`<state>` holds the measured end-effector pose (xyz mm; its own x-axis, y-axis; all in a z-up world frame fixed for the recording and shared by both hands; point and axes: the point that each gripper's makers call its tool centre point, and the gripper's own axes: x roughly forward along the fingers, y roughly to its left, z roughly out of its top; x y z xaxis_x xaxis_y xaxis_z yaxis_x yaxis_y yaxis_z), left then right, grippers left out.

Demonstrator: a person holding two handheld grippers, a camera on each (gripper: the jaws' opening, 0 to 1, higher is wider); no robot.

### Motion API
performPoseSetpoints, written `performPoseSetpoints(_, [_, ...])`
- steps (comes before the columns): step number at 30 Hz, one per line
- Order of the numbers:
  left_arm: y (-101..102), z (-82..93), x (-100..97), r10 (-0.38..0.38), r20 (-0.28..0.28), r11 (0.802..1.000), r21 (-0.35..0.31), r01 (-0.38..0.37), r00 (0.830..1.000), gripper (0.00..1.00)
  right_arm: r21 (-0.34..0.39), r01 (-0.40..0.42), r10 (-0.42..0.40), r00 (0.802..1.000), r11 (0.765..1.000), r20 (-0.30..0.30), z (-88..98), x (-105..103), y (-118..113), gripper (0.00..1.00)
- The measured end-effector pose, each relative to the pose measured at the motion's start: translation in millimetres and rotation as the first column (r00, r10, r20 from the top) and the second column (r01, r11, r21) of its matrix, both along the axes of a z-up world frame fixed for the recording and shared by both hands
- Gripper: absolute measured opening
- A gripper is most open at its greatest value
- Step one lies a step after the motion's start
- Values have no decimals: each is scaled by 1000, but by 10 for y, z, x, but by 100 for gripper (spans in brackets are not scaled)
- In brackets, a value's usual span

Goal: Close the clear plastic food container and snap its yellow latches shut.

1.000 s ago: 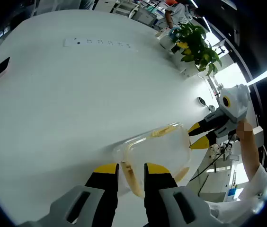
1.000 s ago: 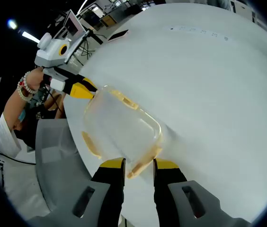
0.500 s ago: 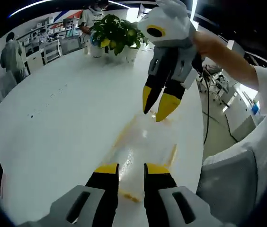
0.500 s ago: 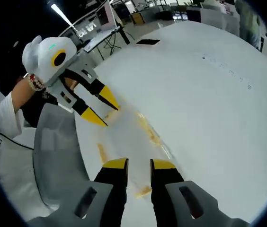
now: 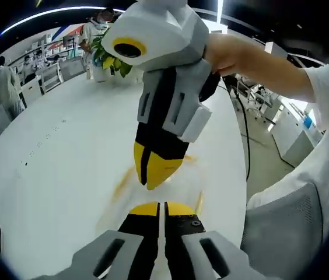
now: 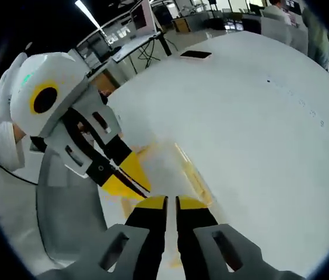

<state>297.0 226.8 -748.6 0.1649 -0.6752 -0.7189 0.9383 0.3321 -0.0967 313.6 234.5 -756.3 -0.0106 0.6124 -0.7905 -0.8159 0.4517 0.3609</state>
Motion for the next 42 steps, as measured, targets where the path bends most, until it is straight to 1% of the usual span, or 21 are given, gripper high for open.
performPoseSetpoints(4, [-51, -85, -38, -31, 32, 999, 24, 31, 999, 0, 45, 22, -21, 1000, 999, -23, -21, 25, 73, 0])
performPoseSetpoints(8, [-80, -138, -70, -42, 26, 999, 33, 41, 999, 0, 61, 16, -15, 1000, 998, -18, -53, 16, 117, 0])
performPoseSetpoints(12, [-123, -130, -105, -67, 50, 997, 29, 65, 997, 0, 65, -11, 10, 1000, 998, 7, -61, 27, 118, 0])
performPoseSetpoints(16, [-127, -125, -118, -82, 76, 996, 37, 80, 994, 0, 89, -24, 18, 998, 996, 65, -6, 76, 133, 8])
performPoseSetpoints(17, [-126, -124, -132, -88, 81, 996, 36, 85, 993, 5, 94, -26, 19, 997, 995, 75, 16, 94, 137, 10])
performPoseSetpoints(19, [-126, -123, -138, -141, 149, 989, 54, 135, 979, 13, 84, -27, 20, 996, 996, 89, 40, 150, 137, 14])
performPoseSetpoints(21, [-142, -97, -150, -158, 210, 987, 48, 152, 965, 15, 47, -60, 54, 991, 997, 120, 38, 190, 94, 19])
performPoseSetpoints(23, [-141, -77, -215, -207, 247, 978, 66, 197, 947, 20, -1, -100, 99, 985, 995, 143, 8, 204, 39, 26])
performPoseSetpoints(24, [-140, -73, -223, -229, 278, 973, 83, 214, 933, 21, -16, -136, 137, 978, 991, 158, -5, 199, 32, 28])
performPoseSetpoints(25, [-155, -42, -227, -255, 328, 967, 96, 236, 910, 21, -35, -168, 172, 970, 985, 170, -28, 192, 19, 29])
performPoseSetpoints(27, [-149, -37, -225, -270, 366, 963, 128, 239, 891, 22, -50, -179, 185, 971, 983, 154, -68, 178, 20, 30])
performPoseSetpoints(30, [-166, -37, -258, -276, 379, 961, 135, 242, 883, 21, -51, -198, 202, 972, 979, 121, -117, 156, 33, 29])
performPoseSetpoints(31, [-163, -36, -260, -276, 384, 961, 135, 242, 881, 21, -61, -198, 203, 974, 978, 95, -150, 148, 26, 31])
performPoseSetpoints(32, [-156, -26, -268, -279, 386, 960, 137, 245, 879, 22, -69, -199, 205, 975, 978, 90, -171, 157, 24, 32])
performPoseSetpoints(34, [-156, 3, -279, -261, 370, 965, 116, 234, 892, 26, -91, -207, 214, 974, 974, 77, -214, 162, 11, 34])
performPoseSetpoints(35, [-155, 4, -281, -258, 368, 966, 114, 232, 893, 29, -98, -213, 221, 972, 972, 75, -226, 166, 6, 34])
performPoseSetpoints(36, [-145, -22, -292, -272, 372, 962, 133, 239, 887, 31, -81, -213, 218, 974, 974, 62, -205, 167, 25, 33])
performPoseSetpoints(38, [-121, -65, -321, -315, 384, 948, 177, 266, 868, 35, -87, -221, 226, 973, 971, 49, -220, 165, 29, 33])
performPoseSetpoints(40, [-80, -144, -342, -348, 375, 934, 223, 281, 859, 35, -95, -239, 242, 970, 966, 12, -239, 125, 26, 35])
performPoseSetpoints(41, [-50, -184, -356, -372, 366, 922, 251, 294, 853, 36, -89, -238, 240, 971, 967, 15, -235, 138, 43, 35])
performPoseSetpoints(42, [-45, -206, -359, -378, 370, 919, 260, 296, 849, 37, -94, -245, 246, 969, 965, 9, -237, 135, 45, 35])
